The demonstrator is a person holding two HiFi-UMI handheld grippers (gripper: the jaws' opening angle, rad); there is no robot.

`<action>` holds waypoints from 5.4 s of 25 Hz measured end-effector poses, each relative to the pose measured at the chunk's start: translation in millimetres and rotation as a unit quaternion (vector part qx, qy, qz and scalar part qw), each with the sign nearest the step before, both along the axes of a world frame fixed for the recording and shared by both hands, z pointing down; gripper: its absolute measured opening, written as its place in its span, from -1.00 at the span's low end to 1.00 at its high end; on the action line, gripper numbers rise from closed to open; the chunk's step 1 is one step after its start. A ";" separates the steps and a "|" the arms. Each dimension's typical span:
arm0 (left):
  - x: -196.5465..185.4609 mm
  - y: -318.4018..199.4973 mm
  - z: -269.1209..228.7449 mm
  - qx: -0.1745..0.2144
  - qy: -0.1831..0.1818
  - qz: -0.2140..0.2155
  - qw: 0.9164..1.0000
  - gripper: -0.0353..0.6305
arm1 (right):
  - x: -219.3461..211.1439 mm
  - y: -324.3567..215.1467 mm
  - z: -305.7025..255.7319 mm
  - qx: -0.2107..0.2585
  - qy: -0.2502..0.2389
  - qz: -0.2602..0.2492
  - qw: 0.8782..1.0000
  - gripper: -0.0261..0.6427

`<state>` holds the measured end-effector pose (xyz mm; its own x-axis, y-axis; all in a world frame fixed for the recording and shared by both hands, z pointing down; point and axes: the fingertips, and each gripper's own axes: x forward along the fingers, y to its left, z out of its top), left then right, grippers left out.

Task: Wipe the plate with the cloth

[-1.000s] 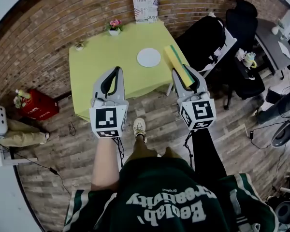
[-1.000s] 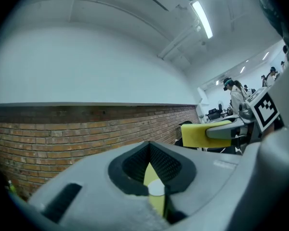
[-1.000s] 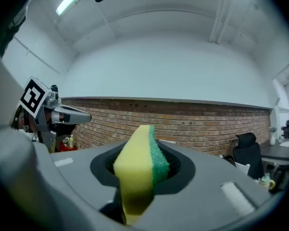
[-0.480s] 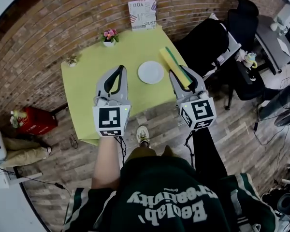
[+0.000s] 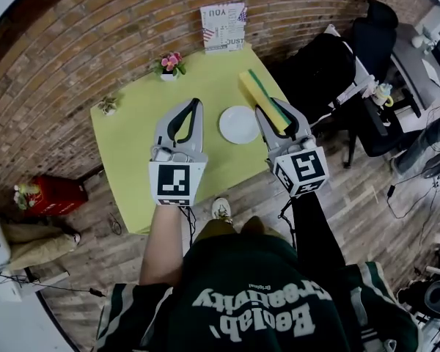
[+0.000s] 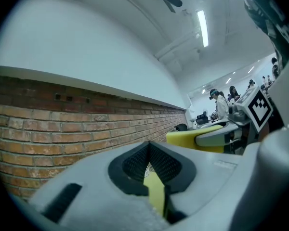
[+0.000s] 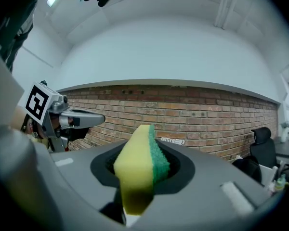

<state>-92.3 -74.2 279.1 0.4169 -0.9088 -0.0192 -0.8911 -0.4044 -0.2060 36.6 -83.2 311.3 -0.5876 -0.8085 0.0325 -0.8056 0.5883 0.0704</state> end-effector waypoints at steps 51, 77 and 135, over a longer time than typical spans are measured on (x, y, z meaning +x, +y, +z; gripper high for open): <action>21.3 -90.4 166.8 -0.159 0.007 -0.070 0.985 -0.88 | -38.3 -104.5 195.3 -0.195 0.019 -0.100 0.975 -0.50; 4.2 -74.5 190.1 -0.185 0.010 -0.086 0.979 -0.88 | -47.7 -74.1 287.9 -0.280 0.152 -0.108 0.942 -0.49; 1.5 -69.9 188.9 -0.182 0.014 -0.089 0.979 -0.88 | -44.9 -37.6 289.7 -0.300 0.213 -0.126 0.921 -0.50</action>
